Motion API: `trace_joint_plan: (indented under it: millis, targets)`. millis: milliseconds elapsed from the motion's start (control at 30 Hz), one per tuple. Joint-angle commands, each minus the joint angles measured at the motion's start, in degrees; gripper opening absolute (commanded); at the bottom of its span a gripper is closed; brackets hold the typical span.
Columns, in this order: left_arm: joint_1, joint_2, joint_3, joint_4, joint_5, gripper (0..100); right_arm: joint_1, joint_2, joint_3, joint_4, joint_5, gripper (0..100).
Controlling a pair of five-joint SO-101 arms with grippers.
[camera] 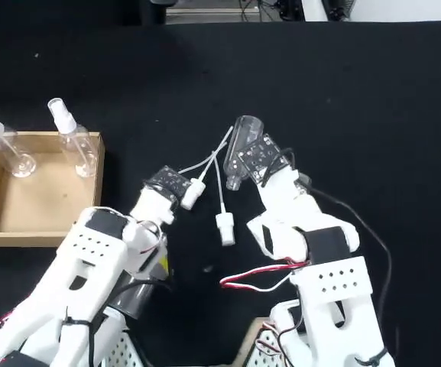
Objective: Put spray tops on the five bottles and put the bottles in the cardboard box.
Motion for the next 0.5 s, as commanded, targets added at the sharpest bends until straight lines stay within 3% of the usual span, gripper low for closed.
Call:
trace_joint_plan:
  millis: [0, 333, 467]
  targets:
    - [-0.48, 0.26, 0.31, -4.4, 2.73, 27, -0.7, 0.48, -0.57, -1.05, -0.35, 1.5]
    - [-0.48, 0.26, 5.05, -8.35, 6.86, 26, -0.88, 0.48, -0.57, -1.49, -0.35, 1.5]
    - [-0.4, 0.26, 5.23, -8.53, 7.38, 7, -1.05, 0.57, -0.48, -1.67, 0.09, 1.5]
